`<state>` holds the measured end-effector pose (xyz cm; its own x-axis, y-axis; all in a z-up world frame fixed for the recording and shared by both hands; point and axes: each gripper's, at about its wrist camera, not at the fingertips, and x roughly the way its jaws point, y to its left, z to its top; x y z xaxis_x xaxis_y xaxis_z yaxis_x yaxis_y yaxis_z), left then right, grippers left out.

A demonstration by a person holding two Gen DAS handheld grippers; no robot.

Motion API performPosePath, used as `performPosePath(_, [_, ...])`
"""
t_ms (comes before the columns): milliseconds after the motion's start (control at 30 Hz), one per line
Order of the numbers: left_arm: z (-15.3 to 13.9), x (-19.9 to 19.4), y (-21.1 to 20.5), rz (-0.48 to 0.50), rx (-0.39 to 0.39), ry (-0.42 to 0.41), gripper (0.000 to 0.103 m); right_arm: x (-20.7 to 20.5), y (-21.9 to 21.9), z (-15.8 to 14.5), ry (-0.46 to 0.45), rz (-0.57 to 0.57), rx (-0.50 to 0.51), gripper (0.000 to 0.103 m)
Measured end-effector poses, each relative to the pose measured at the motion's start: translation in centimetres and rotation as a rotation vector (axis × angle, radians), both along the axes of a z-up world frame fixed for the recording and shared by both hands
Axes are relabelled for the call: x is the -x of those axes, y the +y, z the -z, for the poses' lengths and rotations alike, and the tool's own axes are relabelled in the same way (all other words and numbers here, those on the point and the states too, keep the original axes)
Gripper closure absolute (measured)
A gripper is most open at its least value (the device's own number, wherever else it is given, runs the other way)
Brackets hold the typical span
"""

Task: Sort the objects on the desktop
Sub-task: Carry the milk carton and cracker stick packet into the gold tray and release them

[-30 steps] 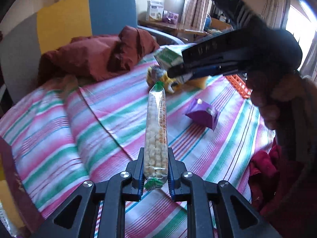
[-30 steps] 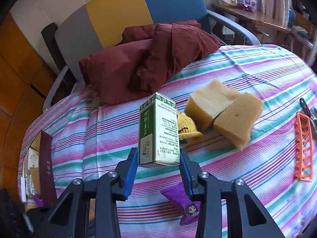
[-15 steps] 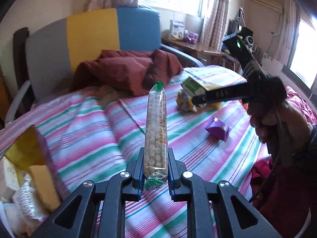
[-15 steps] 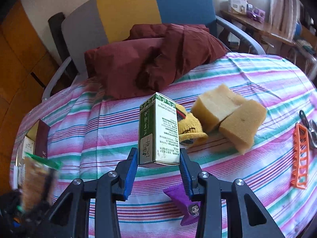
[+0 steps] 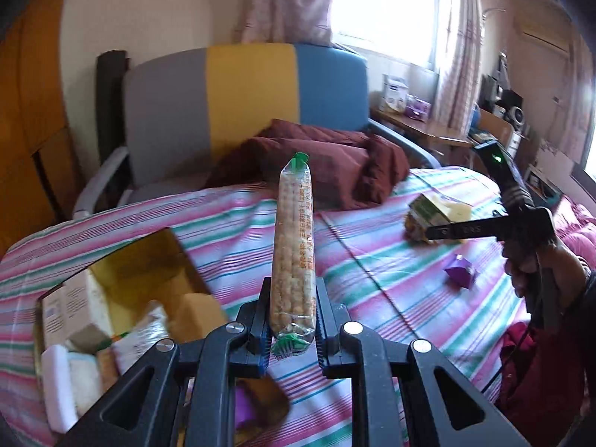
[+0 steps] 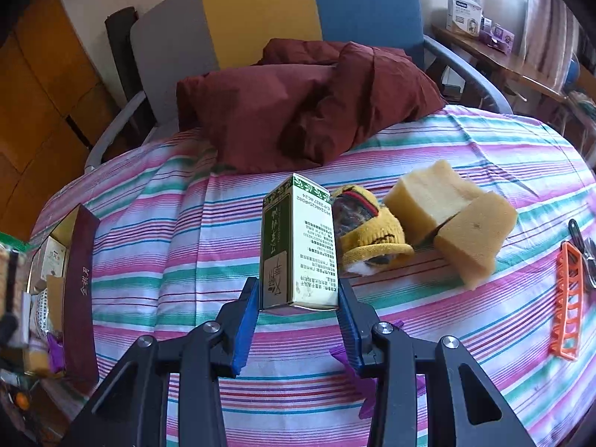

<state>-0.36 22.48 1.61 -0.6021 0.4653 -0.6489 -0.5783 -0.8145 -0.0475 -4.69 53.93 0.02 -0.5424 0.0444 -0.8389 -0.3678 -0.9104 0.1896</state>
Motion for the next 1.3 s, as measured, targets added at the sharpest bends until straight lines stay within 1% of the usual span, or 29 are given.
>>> performPosePath(133, [-0.2,0.5,-2.3,-0.059,-0.013,0.001,0.085,0.1,-1.1,-0.6,0.019,-0.008,0.014,0.062])
performPosePath(233, [-0.2,0.8,-3.9,-0.097,-0.024,-0.001,0.085,0.5,-2.8,-1.2,0.039,-0.036,0.029,0.062])
performPosePath(533, [0.5,1.2,-8.3,-0.184,-0.043,-0.022,0.085,2.1,-10.7,-4.2,0.120,-0.188,0.058,0.062])
performPosePath(800, [1.4,1.6,-11.3,-0.243,-0.057,-0.048,0.085,3.0,-18.5,-5.7,0.160,-0.342,0.096,0.062])
performPosePath(1067, [2.4,2.3,-14.2,-0.301,-0.075,-0.077,0.085,3.9,-25.0,-6.2,0.177,-0.457,0.144,0.062])
performPosePath(1300, [3.1,3.6,-17.1,-0.361,-0.099,-0.103,0.085,5.2,-28.7,-5.8,0.174,-0.494,0.178,0.062])
